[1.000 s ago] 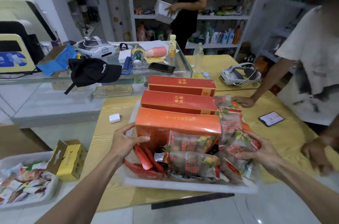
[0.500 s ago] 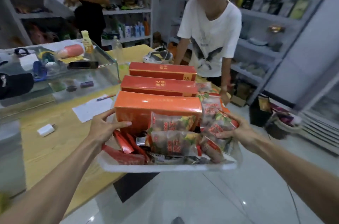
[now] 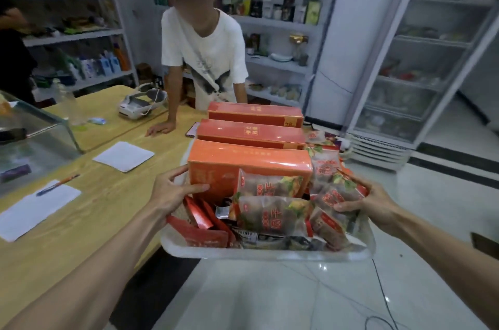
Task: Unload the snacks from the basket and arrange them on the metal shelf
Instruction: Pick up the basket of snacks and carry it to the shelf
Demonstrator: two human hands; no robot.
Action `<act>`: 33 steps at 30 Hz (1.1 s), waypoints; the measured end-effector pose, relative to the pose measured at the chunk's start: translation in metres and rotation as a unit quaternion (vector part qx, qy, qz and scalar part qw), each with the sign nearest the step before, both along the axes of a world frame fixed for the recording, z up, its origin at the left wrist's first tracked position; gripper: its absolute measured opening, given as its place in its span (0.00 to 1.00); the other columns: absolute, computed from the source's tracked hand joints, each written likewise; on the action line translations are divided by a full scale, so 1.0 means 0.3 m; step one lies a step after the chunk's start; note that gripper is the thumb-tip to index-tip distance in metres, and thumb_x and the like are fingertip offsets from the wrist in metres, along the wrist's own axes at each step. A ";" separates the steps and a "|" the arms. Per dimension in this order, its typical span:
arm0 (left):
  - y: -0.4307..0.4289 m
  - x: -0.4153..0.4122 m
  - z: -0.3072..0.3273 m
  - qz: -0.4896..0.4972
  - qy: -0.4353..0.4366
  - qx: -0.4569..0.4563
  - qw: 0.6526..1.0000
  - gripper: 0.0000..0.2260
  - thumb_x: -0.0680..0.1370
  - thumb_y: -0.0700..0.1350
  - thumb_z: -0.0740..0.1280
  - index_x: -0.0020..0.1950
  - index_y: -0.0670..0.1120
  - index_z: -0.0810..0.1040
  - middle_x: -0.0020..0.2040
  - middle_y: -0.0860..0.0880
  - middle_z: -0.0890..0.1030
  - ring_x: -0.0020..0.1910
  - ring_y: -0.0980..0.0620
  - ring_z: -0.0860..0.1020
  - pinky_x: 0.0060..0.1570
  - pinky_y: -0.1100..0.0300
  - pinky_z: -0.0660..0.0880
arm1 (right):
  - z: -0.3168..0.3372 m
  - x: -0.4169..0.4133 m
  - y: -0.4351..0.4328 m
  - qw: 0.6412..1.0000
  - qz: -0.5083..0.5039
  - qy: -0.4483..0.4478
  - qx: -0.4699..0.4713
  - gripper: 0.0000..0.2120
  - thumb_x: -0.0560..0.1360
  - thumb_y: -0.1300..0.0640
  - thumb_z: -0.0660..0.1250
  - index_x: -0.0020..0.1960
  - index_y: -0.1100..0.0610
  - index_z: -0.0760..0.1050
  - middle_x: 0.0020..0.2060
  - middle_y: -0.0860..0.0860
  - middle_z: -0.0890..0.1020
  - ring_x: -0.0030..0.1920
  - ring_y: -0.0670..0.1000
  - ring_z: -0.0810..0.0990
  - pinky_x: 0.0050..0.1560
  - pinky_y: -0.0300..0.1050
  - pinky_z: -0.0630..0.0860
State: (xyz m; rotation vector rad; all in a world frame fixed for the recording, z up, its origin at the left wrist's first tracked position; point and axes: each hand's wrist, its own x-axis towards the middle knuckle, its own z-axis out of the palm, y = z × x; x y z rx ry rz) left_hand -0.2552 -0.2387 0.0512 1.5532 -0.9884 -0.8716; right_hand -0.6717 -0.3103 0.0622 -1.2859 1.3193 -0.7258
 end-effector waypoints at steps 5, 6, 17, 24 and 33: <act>-0.186 -0.242 0.001 -0.055 -0.011 0.013 0.998 0.38 0.56 0.45 0.83 0.65 0.47 0.78 0.66 0.45 0.77 0.67 0.49 0.71 0.64 0.51 0.70 | -0.010 -0.270 -0.009 0.998 -0.054 -0.013 -0.012 0.39 0.55 0.67 0.81 0.64 0.52 0.76 0.50 0.56 0.85 0.51 0.58 0.85 0.51 0.59 0.82; -0.227 -0.299 -0.002 -0.069 -0.013 0.012 0.997 0.38 0.57 0.44 0.83 0.66 0.47 0.78 0.66 0.45 0.77 0.67 0.49 0.70 0.63 0.52 0.69 | -0.011 -0.327 -0.018 0.998 -0.067 -0.015 -0.011 0.39 0.56 0.68 0.81 0.64 0.52 0.76 0.51 0.56 0.85 0.50 0.58 0.85 0.50 0.59 0.82; -0.705 -0.926 0.004 -0.172 -0.025 0.009 0.985 0.35 0.60 0.43 0.82 0.66 0.46 0.78 0.66 0.43 0.76 0.67 0.47 0.70 0.66 0.48 0.69 | -0.018 -0.922 -0.203 0.984 -0.180 -0.007 -0.009 0.44 0.54 0.64 0.83 0.68 0.50 0.74 0.54 0.54 0.84 0.53 0.55 0.84 0.46 0.51 0.82; -1.077 -1.255 -0.015 -0.268 0.010 0.002 0.963 0.36 0.61 0.40 0.81 0.69 0.45 0.75 0.66 0.42 0.75 0.61 0.50 0.71 0.61 0.51 0.71 | -0.024 -1.179 -0.355 0.962 -0.271 0.005 -0.012 0.47 0.52 0.62 0.84 0.69 0.50 0.73 0.54 0.56 0.83 0.52 0.57 0.84 0.45 0.53 0.82; -1.619 -1.583 0.013 -0.371 0.006 -0.001 0.929 0.43 0.53 0.52 0.84 0.67 0.52 0.76 0.67 0.44 0.77 0.66 0.42 0.74 0.65 0.37 0.70 | -0.033 -1.391 -0.621 0.925 -0.378 0.000 -0.040 0.49 0.50 0.63 0.85 0.69 0.51 0.73 0.56 0.57 0.82 0.55 0.58 0.82 0.49 0.57 0.80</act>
